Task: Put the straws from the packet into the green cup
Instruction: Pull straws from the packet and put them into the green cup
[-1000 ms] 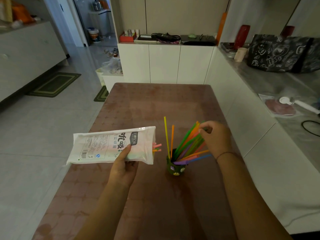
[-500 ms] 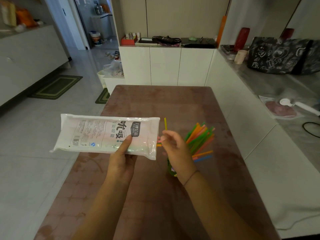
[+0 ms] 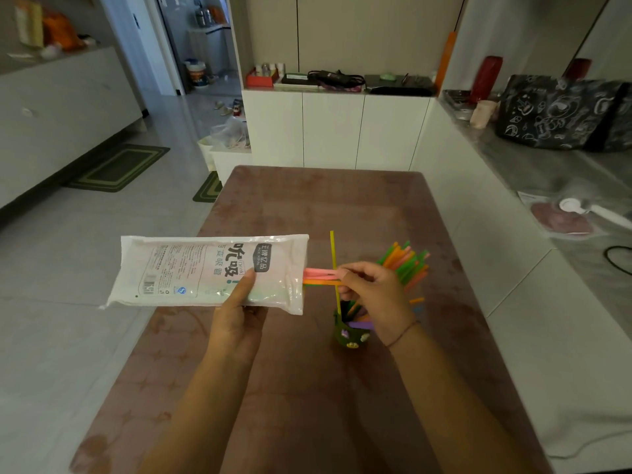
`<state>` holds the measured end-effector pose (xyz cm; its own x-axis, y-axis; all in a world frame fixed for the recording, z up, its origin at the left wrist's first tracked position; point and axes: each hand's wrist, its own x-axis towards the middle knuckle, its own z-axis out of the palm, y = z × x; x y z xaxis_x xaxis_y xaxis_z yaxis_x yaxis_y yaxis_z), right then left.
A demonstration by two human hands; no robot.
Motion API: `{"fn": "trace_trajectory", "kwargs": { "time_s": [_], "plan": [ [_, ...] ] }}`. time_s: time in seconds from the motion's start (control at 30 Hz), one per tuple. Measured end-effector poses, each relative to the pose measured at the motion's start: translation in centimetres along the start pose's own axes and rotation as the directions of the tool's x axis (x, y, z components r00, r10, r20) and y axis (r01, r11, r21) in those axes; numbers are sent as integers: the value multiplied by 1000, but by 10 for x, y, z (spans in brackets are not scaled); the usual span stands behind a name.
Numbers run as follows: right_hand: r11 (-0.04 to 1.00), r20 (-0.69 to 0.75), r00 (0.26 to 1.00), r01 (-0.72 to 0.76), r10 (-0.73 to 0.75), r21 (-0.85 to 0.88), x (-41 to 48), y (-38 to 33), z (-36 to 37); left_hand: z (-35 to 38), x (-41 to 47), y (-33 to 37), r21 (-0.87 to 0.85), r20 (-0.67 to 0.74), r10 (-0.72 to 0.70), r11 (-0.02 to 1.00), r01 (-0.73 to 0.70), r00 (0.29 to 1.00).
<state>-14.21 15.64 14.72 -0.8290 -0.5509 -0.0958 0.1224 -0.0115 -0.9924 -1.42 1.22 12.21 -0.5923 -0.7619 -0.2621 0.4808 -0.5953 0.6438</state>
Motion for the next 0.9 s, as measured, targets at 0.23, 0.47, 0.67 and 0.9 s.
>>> {"fn": "trace_trajectory", "kwargs": {
  "time_s": [0.23,0.47,0.67,0.9],
  "plan": [
    [942,-15,997,-73,82,327,4,-4,-12,-1,2,-5,-101,-58,-87,992,81,995],
    [859,55,990,-138,127,492,-4,6,11,7,-1,-14,-117,-56,-116,987,109,992],
    [909,-89,994,-27,71,416,3,-4,-5,-1,3,-8,-155,-105,-129,982,112,986],
    [883,-71,995,-33,74,468,7,-8,-16,-4,4,-6,-189,-141,-158,973,130,977]
  ]
}}
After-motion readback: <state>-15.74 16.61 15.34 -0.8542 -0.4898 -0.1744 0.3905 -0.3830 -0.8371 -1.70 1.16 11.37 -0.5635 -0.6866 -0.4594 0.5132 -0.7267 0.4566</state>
